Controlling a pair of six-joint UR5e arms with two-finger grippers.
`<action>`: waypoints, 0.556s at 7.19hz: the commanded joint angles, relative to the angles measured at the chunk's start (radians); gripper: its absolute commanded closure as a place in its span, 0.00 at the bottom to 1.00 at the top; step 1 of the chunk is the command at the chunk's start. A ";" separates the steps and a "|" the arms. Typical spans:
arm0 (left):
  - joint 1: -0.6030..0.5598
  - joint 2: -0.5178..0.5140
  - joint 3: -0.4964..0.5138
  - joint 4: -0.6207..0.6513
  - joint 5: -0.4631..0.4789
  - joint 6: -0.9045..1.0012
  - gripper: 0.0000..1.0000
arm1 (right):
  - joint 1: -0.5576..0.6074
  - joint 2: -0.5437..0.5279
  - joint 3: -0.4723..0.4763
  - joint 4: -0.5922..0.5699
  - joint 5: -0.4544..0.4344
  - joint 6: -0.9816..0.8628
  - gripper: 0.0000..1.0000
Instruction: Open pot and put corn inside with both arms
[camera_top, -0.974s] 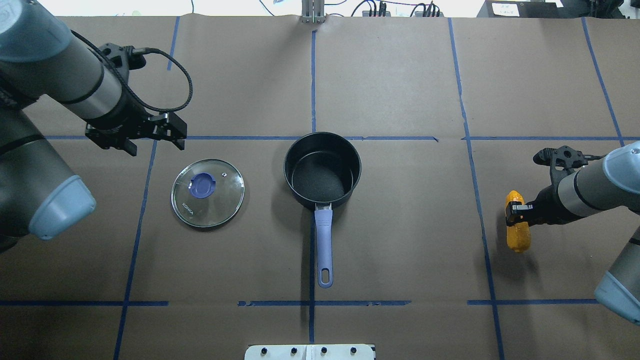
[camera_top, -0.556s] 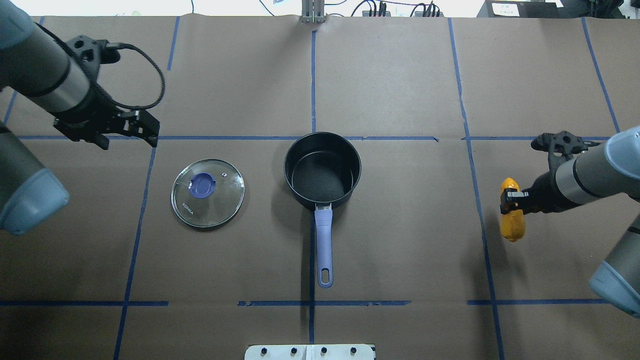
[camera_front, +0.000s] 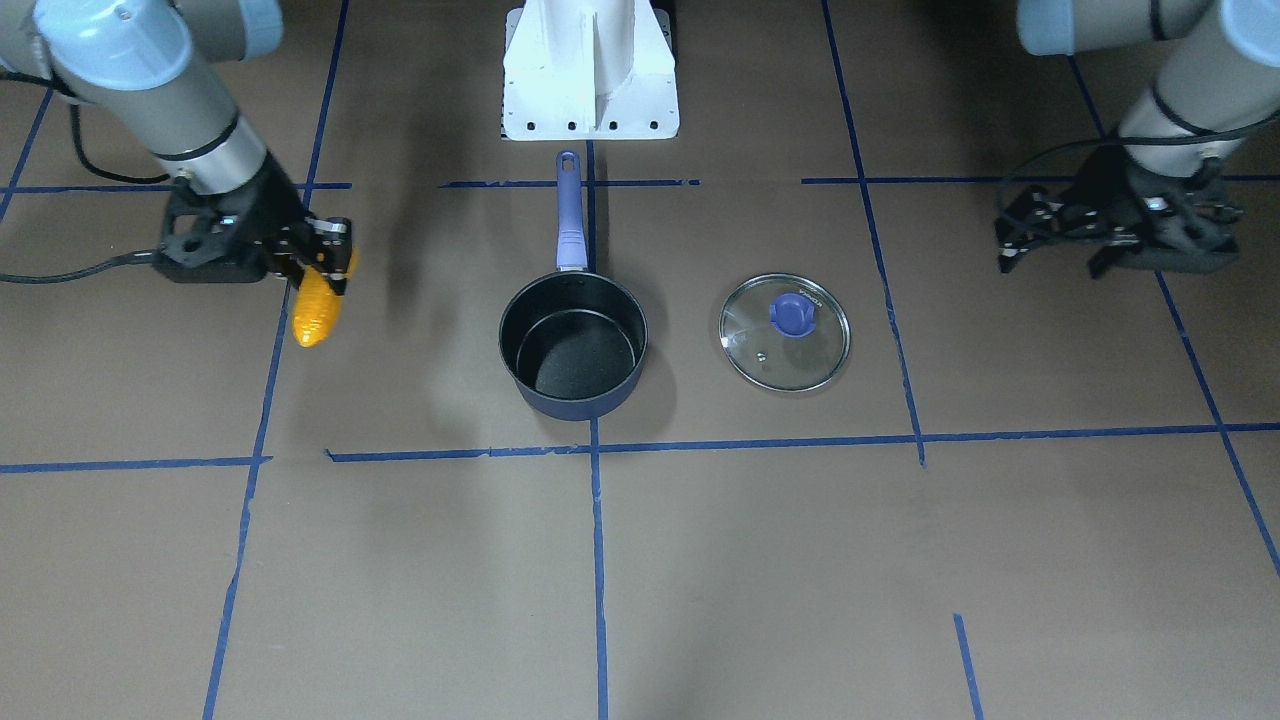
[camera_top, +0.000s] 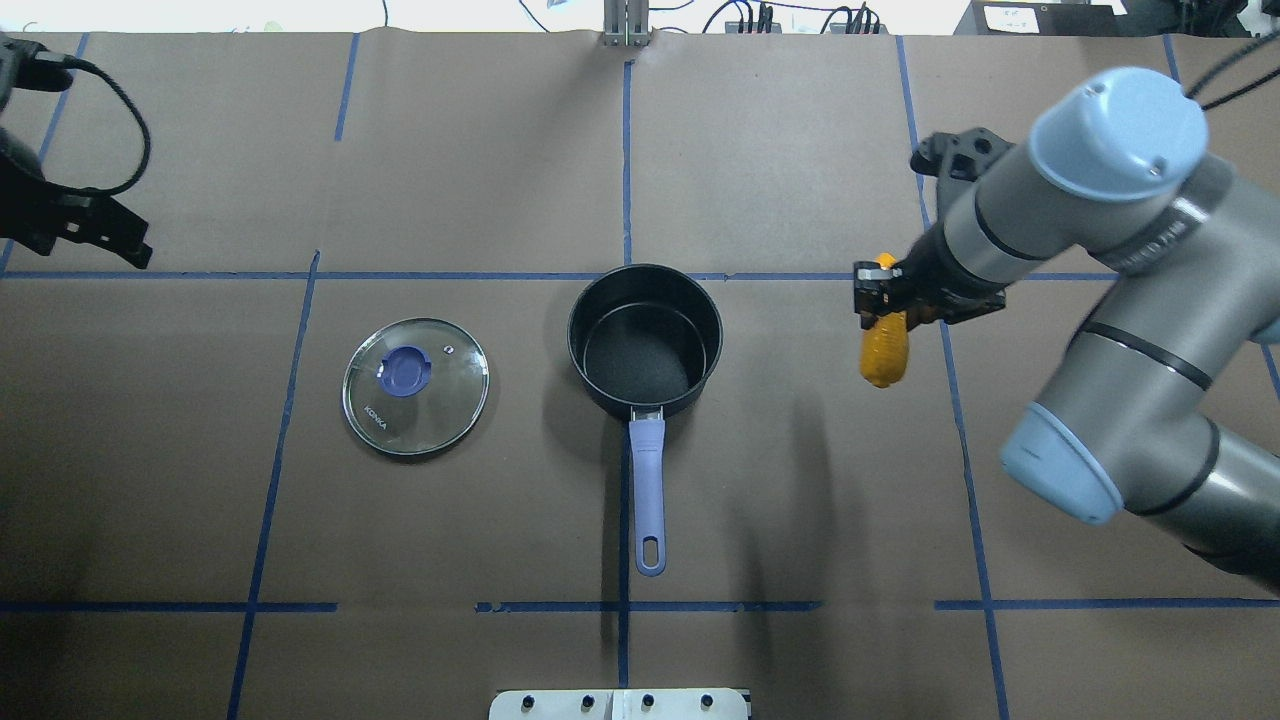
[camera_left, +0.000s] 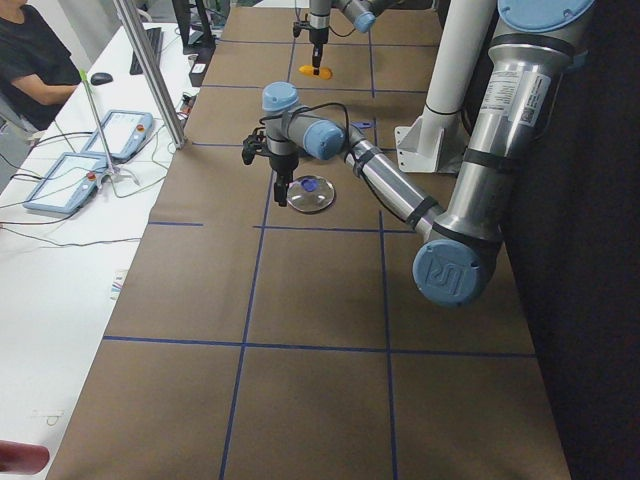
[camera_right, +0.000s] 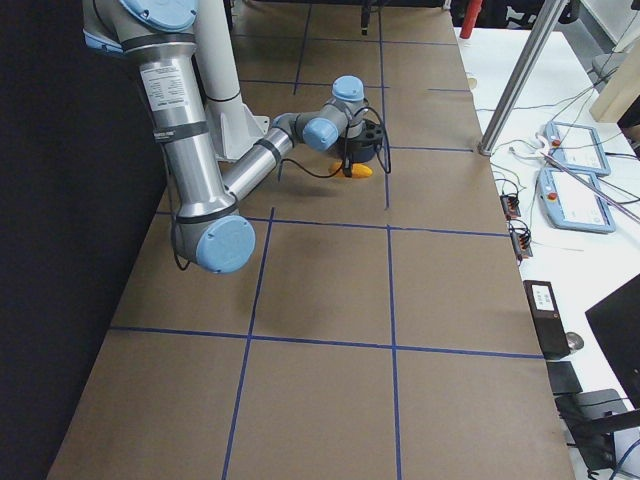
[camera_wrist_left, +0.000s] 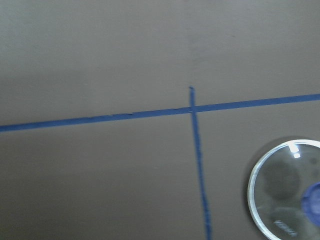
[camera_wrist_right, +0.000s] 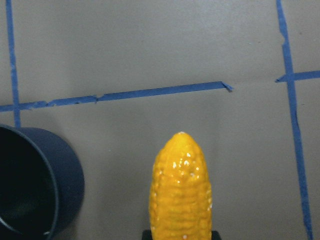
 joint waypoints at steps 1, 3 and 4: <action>-0.098 0.090 0.003 -0.001 -0.025 0.188 0.00 | -0.051 0.224 -0.157 -0.045 -0.056 0.097 0.96; -0.149 0.104 0.029 -0.002 -0.033 0.261 0.00 | -0.121 0.324 -0.259 -0.038 -0.099 0.180 0.96; -0.168 0.124 0.031 -0.003 -0.048 0.275 0.00 | -0.151 0.354 -0.281 -0.038 -0.134 0.206 0.95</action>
